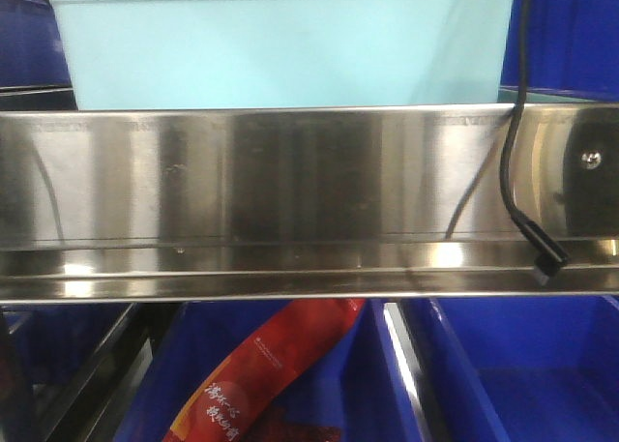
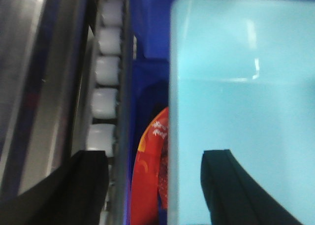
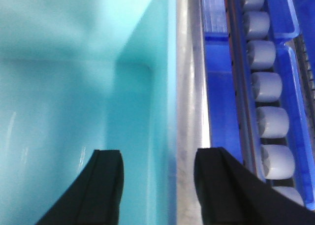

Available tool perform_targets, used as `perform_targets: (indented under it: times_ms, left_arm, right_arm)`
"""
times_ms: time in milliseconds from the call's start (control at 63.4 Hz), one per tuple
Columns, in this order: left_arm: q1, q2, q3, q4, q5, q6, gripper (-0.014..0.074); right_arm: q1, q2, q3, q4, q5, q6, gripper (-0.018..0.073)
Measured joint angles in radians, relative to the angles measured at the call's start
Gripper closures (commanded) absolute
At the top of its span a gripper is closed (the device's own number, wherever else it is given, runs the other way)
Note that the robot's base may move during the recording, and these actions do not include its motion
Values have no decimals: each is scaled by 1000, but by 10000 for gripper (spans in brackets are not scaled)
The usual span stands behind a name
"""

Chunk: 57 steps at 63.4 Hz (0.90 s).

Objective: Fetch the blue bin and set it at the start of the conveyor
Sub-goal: 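Close both grippers on opposite side walls of the light-blue bin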

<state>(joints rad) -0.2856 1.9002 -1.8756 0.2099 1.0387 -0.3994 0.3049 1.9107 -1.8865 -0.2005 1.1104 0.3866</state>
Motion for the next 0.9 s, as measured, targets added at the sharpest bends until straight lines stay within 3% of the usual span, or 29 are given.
perform_targets:
  times_ms: [898]
  left_arm:
    - [0,36,4,-10,-23,6,268]
  right_arm:
    - [-22,7,0,34,-10,0,326]
